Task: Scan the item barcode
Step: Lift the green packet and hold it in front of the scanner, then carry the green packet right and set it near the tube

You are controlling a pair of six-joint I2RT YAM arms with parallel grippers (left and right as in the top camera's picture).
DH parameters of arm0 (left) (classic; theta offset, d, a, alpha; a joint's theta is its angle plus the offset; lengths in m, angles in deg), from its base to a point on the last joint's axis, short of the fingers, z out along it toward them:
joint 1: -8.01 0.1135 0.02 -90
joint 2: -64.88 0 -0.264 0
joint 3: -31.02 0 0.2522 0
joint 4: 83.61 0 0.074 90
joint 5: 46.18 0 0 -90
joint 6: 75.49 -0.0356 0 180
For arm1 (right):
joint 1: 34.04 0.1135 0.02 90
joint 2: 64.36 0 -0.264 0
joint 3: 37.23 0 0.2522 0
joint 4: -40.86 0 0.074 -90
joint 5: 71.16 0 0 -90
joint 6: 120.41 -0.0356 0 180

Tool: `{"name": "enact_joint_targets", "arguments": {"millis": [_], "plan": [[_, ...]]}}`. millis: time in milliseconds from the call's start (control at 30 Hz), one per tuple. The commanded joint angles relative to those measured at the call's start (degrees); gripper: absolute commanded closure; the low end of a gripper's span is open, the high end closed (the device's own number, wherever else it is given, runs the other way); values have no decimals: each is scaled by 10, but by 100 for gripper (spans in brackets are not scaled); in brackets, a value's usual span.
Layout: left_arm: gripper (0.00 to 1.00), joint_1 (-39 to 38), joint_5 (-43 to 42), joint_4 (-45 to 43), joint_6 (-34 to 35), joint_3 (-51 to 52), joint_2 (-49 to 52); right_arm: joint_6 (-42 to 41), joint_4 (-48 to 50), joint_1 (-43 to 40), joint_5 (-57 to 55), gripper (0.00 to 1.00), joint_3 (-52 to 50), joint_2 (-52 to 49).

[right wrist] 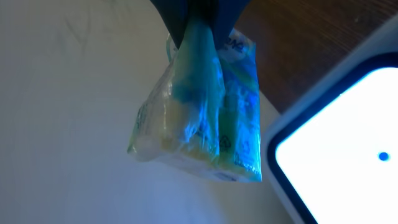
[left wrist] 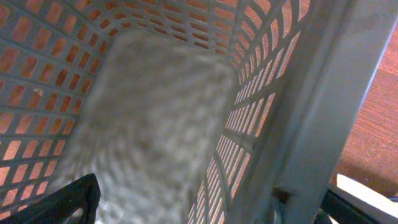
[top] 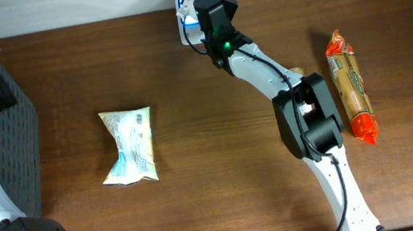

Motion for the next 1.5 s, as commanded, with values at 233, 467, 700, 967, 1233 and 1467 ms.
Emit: {"name": "enact_joint_targets", "arguments": {"millis": [233, 467, 700, 967, 1233, 1467], "plan": [[1, 4, -4, -1, 3, 2, 1, 2, -4, 28, 36, 96, 7, -5], [1, 4, -4, -1, 3, 2, 1, 2, -14, 46, 45, 96, 7, -5], [1, 4, -4, -1, 3, 2, 1, -153, -134, 65, -13, 96, 7, 76], [1, 4, -4, -1, 3, 2, 1, -646, -782, 91, 195, 96, -21, 186], [1, 4, -4, -1, 3, 2, 1, -734, -823, -7, 178, 96, -216, 184], [1, 4, -4, -1, 3, 2, 1, -711, -825, -160, 133, 90, -242, 184]]}}
